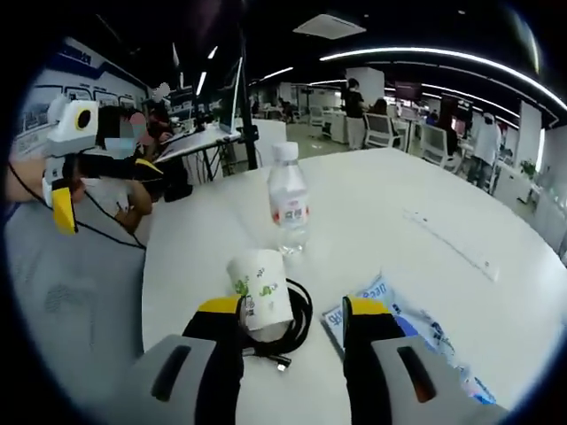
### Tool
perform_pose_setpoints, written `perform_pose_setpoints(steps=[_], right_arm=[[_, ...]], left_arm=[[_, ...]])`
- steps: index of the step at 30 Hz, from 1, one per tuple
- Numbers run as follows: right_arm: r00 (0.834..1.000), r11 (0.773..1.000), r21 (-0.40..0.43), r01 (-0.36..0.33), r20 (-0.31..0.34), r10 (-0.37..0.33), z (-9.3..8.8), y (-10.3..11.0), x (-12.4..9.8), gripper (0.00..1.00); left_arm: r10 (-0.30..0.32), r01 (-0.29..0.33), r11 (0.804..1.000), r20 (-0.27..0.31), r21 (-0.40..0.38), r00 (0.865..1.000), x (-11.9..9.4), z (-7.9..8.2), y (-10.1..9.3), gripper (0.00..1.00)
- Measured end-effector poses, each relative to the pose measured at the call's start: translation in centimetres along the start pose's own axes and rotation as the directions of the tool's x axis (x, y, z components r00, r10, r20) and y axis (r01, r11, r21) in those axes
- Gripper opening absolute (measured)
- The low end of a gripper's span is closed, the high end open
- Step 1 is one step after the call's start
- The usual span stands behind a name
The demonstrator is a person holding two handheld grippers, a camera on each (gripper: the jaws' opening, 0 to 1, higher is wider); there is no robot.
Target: Arrange the tabletop items into an orderly group along one side of the table until the central work area is clear of visible clutter.
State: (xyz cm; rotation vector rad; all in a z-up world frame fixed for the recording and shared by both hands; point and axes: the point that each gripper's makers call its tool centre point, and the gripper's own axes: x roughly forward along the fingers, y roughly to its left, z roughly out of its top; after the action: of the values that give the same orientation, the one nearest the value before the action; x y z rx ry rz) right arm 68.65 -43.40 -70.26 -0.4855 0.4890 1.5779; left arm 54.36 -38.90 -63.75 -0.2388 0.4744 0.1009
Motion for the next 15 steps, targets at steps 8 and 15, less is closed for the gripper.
perform_pose_setpoints(steps=[8, 15], right_arm=[[0.991, 0.992, -0.095, -0.088, -0.108, 0.077, 0.2, 1.9, 2.6, 0.46], [0.974, 0.979, -0.154, -0.134, -0.204, 0.101, -0.5, 2.7, 5.5, 0.49]], left_arm=[[0.019, -0.018, 0.999, 0.012, -0.038, 1.000, -0.3, 0.0, 0.8, 0.95], [0.014, -0.013, 0.999, 0.019, -0.051, 1.000, -0.4, 0.1, 0.8, 0.95]])
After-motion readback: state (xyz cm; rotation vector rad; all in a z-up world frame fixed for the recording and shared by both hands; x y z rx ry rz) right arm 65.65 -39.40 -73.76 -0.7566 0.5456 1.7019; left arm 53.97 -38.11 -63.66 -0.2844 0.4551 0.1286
